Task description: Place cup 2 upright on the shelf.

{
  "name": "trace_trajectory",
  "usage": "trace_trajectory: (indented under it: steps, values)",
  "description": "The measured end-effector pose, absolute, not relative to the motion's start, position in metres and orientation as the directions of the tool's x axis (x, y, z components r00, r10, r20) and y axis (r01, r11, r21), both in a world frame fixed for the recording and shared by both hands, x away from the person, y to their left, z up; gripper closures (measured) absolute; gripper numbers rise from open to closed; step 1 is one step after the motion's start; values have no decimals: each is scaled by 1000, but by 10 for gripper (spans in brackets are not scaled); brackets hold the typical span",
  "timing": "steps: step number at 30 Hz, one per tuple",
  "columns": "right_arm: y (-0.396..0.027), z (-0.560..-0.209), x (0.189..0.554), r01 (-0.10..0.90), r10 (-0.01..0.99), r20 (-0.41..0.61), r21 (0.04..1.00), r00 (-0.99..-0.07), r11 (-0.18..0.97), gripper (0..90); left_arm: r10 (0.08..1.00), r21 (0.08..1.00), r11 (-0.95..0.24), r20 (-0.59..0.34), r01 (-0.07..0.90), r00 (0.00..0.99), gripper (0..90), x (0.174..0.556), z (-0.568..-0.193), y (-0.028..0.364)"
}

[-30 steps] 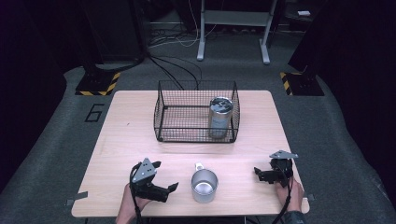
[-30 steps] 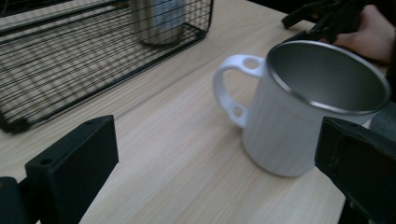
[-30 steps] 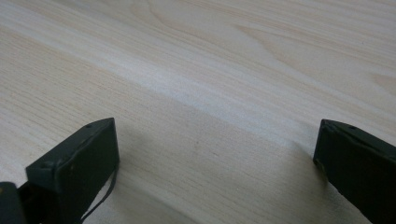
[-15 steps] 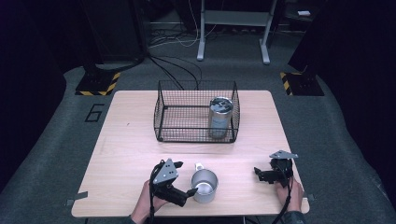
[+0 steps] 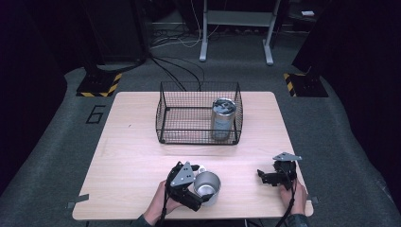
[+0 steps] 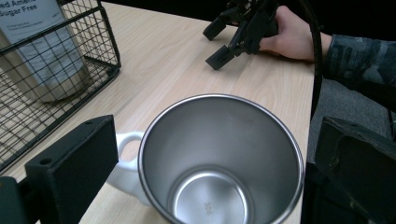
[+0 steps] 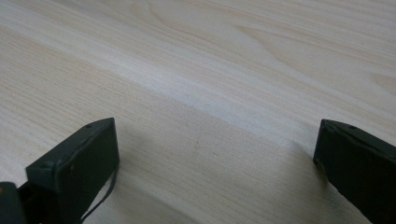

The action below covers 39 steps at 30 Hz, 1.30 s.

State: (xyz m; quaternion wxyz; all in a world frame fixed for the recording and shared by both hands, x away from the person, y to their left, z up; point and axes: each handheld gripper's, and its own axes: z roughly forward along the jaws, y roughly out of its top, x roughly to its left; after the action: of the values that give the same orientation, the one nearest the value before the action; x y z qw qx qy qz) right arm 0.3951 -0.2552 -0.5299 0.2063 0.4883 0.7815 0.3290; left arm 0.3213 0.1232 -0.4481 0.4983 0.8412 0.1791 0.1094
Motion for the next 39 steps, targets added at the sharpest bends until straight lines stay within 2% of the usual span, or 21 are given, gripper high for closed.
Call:
trace_trajectory:
  steps: [13,16,39]
  values:
    - [-255,-530,395,627,899,-2,716,-439,307,0,390,863,-470,16,184,921,1,326,-460,109]
    - [-255,-530,395,627,899,-1,716,-438,307,0,395,862,-474,26,180,918,30,327,-463,107]
    - [-256,-530,395,626,897,-6,715,-442,313,0,397,874,-467,73,133,915,65,323,-467,110]
